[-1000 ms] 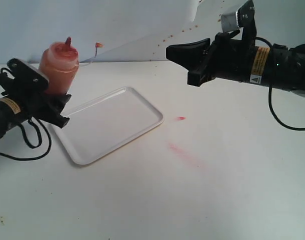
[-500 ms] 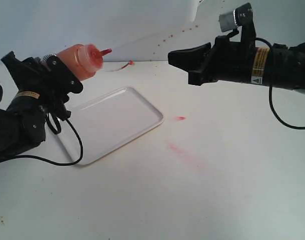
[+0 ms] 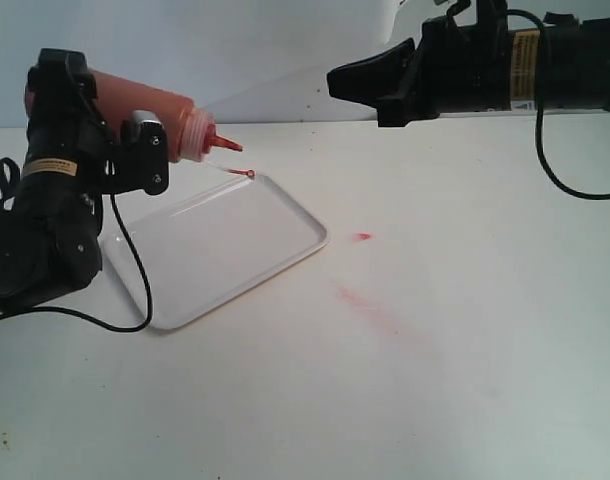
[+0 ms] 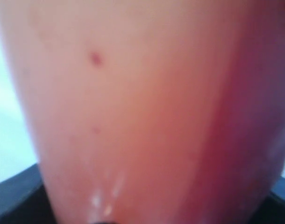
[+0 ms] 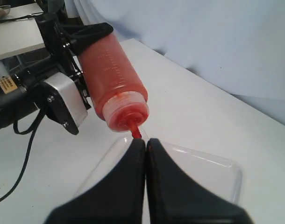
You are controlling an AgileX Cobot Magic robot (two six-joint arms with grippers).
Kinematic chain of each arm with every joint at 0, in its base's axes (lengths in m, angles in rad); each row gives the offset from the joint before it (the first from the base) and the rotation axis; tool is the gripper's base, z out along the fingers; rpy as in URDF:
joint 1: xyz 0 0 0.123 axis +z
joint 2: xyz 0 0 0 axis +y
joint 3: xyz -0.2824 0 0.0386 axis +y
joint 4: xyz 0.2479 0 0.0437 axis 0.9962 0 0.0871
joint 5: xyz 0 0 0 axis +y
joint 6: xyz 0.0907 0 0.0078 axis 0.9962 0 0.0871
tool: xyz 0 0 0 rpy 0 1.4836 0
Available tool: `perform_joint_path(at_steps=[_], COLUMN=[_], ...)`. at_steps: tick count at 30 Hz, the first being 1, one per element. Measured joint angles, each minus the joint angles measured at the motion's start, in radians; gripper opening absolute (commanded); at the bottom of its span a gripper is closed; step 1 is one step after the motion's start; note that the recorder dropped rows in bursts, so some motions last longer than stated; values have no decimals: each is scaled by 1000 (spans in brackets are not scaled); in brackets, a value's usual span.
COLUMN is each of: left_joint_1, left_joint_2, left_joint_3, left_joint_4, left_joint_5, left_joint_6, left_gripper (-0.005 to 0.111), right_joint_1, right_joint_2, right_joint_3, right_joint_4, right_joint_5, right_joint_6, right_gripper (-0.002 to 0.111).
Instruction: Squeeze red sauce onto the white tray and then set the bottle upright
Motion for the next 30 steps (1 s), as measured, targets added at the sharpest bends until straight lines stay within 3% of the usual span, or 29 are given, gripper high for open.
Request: perform_joint_path(at_steps=[8, 10, 13, 15, 24, 30], left_joint_1=[0, 0, 0, 4, 153, 227], left_joint_2=[0, 1, 1, 1, 1, 1], left_joint_3=[-78, -78, -78, -75, -12, -21], left_joint_4=[145, 145, 134, 126, 298, 471], left_joint_5=[-7, -7, -7, -7, -6, 24], left_joint_6=[22, 24, 26, 26, 28, 28], left_gripper=[0, 0, 0, 0, 0, 0], right_joint_1=[0, 0, 0, 3, 3, 3], right_joint_2=[57, 119, 253, 294, 303, 303], right_joint_3=[-31, -88, -217, -258, -266, -266], right_joint_4=[-3, -54, -95, -97, -97, -93], right_joint_5=[20, -28, -270, -308, -255, -319], right_joint_6=[-41, -2, 24, 38, 42, 49], right_gripper=[0, 0, 0, 0, 0, 0])
